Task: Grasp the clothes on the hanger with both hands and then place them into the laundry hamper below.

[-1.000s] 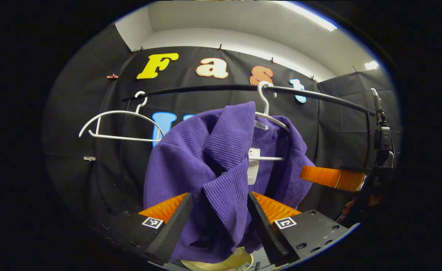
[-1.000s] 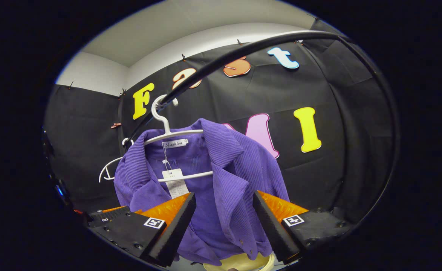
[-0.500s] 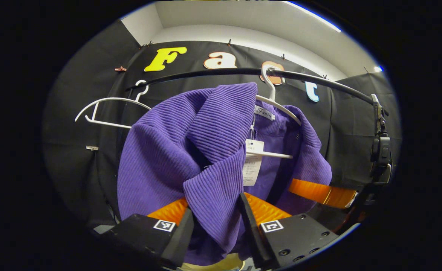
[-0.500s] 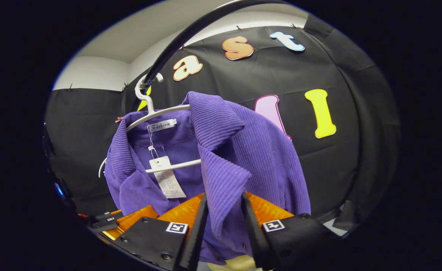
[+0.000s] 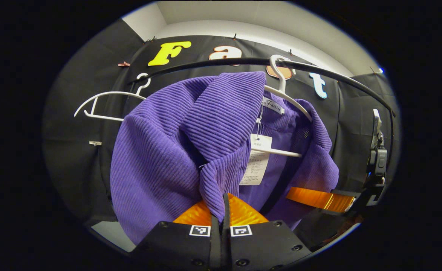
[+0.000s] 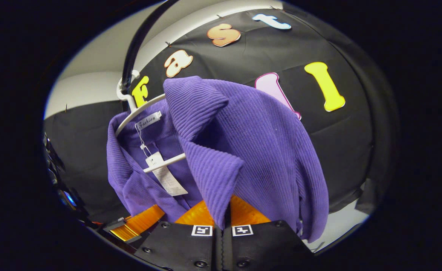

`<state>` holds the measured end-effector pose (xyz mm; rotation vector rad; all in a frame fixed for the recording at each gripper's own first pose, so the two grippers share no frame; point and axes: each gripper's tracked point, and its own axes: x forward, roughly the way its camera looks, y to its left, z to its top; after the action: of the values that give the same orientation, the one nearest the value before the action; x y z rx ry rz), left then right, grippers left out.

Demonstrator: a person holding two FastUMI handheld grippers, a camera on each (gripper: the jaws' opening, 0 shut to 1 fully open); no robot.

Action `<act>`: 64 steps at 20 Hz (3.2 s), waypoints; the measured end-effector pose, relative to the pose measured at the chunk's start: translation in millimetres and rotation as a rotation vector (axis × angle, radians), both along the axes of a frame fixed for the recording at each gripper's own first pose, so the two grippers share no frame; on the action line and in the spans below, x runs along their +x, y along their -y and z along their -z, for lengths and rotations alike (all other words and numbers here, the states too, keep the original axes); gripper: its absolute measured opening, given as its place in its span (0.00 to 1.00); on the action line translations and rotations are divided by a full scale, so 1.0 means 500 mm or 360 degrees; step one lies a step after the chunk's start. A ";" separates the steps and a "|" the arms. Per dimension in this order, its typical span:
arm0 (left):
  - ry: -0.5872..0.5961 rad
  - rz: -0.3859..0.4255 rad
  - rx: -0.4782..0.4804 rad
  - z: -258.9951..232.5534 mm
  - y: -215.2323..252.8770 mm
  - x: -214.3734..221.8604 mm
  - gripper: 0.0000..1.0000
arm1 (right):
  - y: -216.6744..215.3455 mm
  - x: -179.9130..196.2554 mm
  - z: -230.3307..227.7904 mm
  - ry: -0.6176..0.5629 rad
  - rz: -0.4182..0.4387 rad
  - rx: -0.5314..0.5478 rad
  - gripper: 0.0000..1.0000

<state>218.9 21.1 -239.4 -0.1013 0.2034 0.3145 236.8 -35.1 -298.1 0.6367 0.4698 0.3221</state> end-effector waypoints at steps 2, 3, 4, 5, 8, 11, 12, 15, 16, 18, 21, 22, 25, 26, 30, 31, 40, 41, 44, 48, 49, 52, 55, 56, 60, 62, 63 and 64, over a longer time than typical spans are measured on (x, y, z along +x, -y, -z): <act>0.0005 -0.0037 -0.0009 -0.040 -0.015 -0.027 0.05 | 0.011 0.015 0.007 0.0000 0.0003 0.0026 0.04; 0.0014 -0.0062 -0.0004 -0.053 -0.033 -0.034 0.05 | 0.022 0.017 0.005 0.0002 0.0003 0.0040 0.05; 0.0021 -0.0092 0.0011 -0.066 -0.050 -0.043 0.05 | 0.030 0.023 0.002 0.0006 0.0010 0.0055 0.05; 0.0029 -0.0129 0.0038 -0.078 -0.067 -0.051 0.05 | 0.036 0.031 -0.002 0.0015 0.0018 0.0074 0.05; 0.0103 -0.0251 0.0138 -0.148 -0.122 -0.086 0.07 | 0.052 0.054 -0.027 0.0049 0.0023 0.0204 0.04; 0.0201 -0.0386 0.0245 -0.221 -0.179 -0.114 0.05 | 0.077 0.078 -0.053 0.0056 0.0047 0.0414 0.04; 0.0225 -0.0417 0.0265 -0.238 -0.194 -0.117 0.05 | 0.086 0.084 -0.061 0.0063 0.0042 0.0487 0.04; 0.0262 -0.0472 0.0361 -0.271 -0.228 -0.120 0.05 | 0.093 0.101 -0.095 0.0026 -0.0034 0.0822 0.04; 0.0270 -0.0477 0.0390 -0.280 -0.235 -0.115 0.03 | 0.098 0.113 -0.102 0.0003 -0.0055 0.0930 0.04; 0.0289 -0.0482 0.0443 -0.298 -0.247 -0.106 0.04 | 0.109 0.132 -0.118 -0.0047 -0.0110 0.1133 0.04; 0.0336 -0.0496 0.0537 -0.338 -0.275 -0.094 0.03 | 0.129 0.148 -0.164 -0.0082 -0.0202 0.1370 0.04; 0.0348 -0.0495 0.0551 -0.349 -0.285 -0.087 0.05 | 0.137 0.157 -0.171 -0.0087 -0.0219 0.1418 0.04; 0.0375 -0.0462 0.0562 -0.372 -0.313 -0.055 0.03 | 0.144 0.186 -0.190 -0.0145 -0.0275 0.1602 0.04; 0.0367 -0.0435 0.0539 -0.368 -0.324 -0.041 0.03 | 0.146 0.189 -0.199 -0.0171 -0.0313 0.1679 0.04; 0.0274 -0.0359 0.0389 -0.304 -0.365 -0.005 0.05 | 0.189 0.226 -0.248 -0.0097 -0.0343 0.1900 0.03; 0.0259 -0.0337 0.0381 -0.290 -0.361 0.003 0.05 | 0.195 0.236 -0.245 -0.0096 -0.0329 0.1914 0.04; 0.0182 -0.0226 0.0174 -0.155 -0.335 0.029 0.05 | 0.284 0.303 -0.134 -0.0171 -0.0079 0.1963 0.03; 0.0149 -0.0225 0.0172 -0.137 -0.334 0.028 0.05 | 0.280 0.310 -0.118 -0.0201 -0.0074 0.1980 0.04; 0.0148 -0.0231 0.0167 -0.127 -0.330 0.023 0.05 | 0.280 0.334 -0.075 -0.0239 -0.0041 0.2001 0.04; 0.0082 -0.0249 0.0084 -0.061 -0.311 0.023 0.05 | 0.249 0.332 0.059 -0.0447 0.0042 0.1858 0.04; 0.0066 -0.0260 0.0073 -0.047 -0.310 0.019 0.05 | 0.245 0.325 0.081 -0.0476 0.0050 0.1873 0.04; 0.0012 -0.0279 0.0006 0.006 -0.302 0.007 0.05 | 0.218 0.302 0.156 -0.0575 0.0103 0.1844 0.04; -0.0035 -0.0321 -0.0046 0.078 -0.289 -0.001 0.05 | 0.176 0.252 0.222 -0.0673 0.0081 0.1730 0.04; -0.0065 -0.0341 -0.0077 0.101 -0.286 -0.013 0.05 | 0.162 0.237 0.244 -0.0709 0.0083 0.1686 0.04; -0.0309 -0.0336 -0.0207 0.246 -0.238 -0.049 0.05 | 0.063 0.145 0.327 -0.0902 -0.0018 0.1476 0.04; -0.0455 -0.0277 -0.0214 0.311 -0.198 -0.072 0.05 | 0.007 0.093 0.374 -0.1034 -0.0084 0.1385 0.04; -0.0522 -0.0236 -0.0218 0.349 -0.173 -0.073 0.05 | -0.016 0.067 0.388 -0.1090 -0.0123 0.1350 0.04; -0.0567 -0.0199 -0.0223 0.377 -0.154 -0.071 0.05 | -0.043 0.041 0.407 -0.1138 -0.0153 0.1284 0.04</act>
<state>183.3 97.8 -428.1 -0.1972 0.5744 0.4419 257.2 -13.5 -501.5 1.5375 1.0749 0.3699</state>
